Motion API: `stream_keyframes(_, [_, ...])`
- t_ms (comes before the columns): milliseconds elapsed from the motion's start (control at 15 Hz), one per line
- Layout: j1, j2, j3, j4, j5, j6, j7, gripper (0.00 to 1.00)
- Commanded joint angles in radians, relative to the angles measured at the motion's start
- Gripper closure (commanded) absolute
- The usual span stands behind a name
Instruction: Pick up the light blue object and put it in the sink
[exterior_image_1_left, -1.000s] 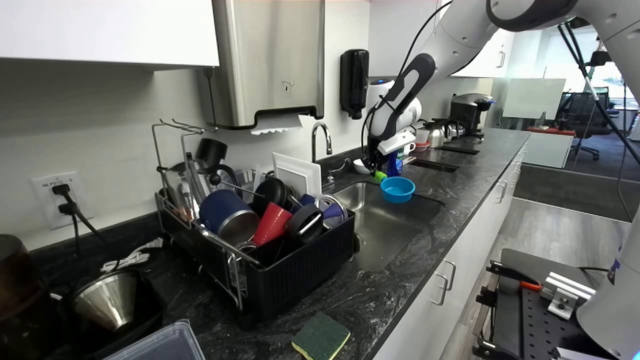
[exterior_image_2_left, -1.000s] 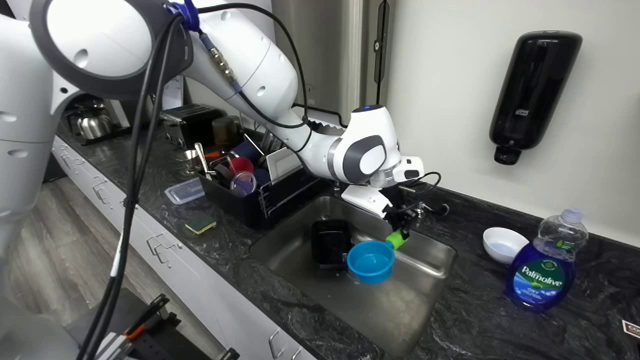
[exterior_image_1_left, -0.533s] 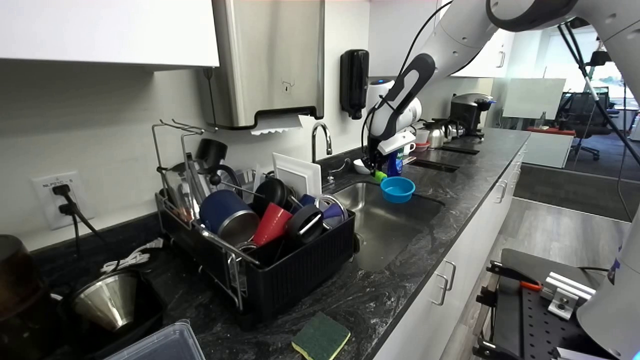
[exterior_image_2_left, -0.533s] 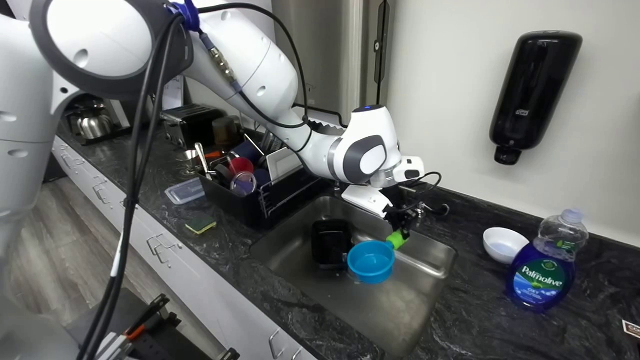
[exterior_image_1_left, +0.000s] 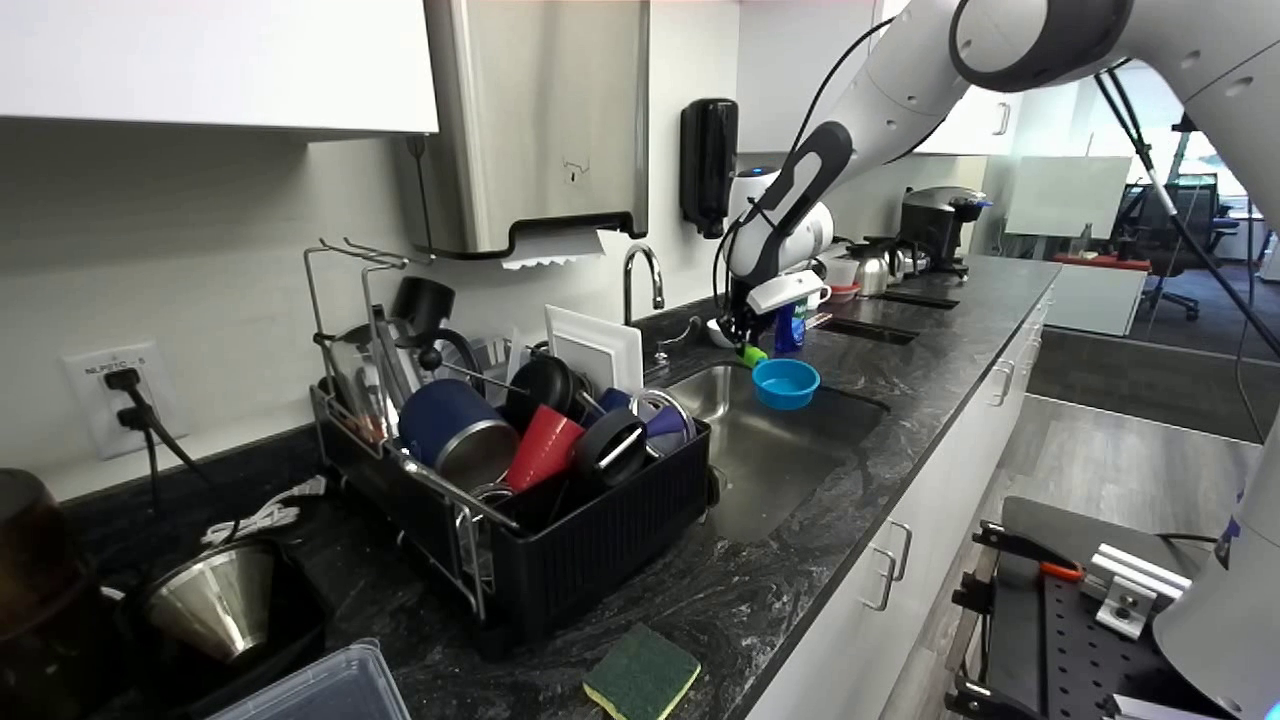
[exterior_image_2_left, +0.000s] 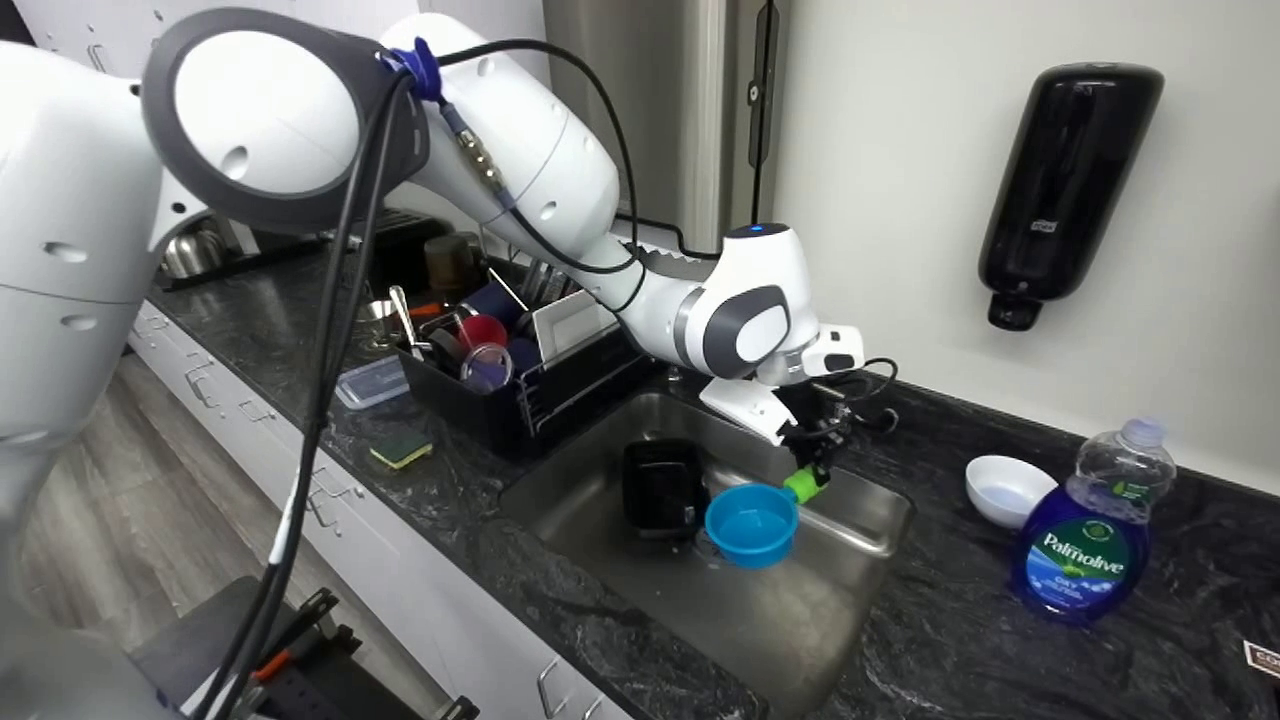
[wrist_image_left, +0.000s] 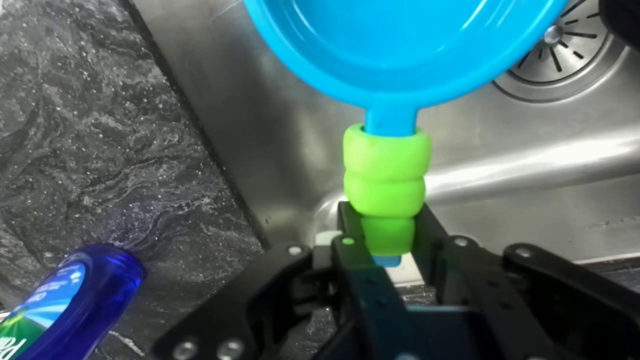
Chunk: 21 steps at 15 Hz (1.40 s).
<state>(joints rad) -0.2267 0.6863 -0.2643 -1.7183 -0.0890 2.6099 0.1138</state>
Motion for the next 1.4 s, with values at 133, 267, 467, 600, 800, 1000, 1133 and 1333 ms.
stream_keyframes(133, [-0.039,0.132,0.009,0.153,0.046,-0.09,0.009,0.93])
stream_keyframes(267, [-0.045,0.166,0.006,0.189,0.046,-0.107,0.015,0.93])
stream_keyframes(467, [-0.056,0.209,0.008,0.225,0.046,-0.105,0.016,0.93])
stream_keyframes(600, [-0.056,0.237,0.001,0.235,0.039,-0.095,0.021,0.93])
stream_keyframes(800, [-0.051,0.258,-0.005,0.209,0.027,-0.069,0.011,0.93])
stream_keyframes(1000, [-0.041,0.265,-0.005,0.183,0.02,-0.042,0.003,0.93])
stream_keyframes(1133, [-0.039,0.264,0.002,0.171,0.021,-0.017,-0.006,0.93])
stream_keyframes(1333, [-0.057,0.262,0.04,0.162,0.029,0.027,-0.066,0.93])
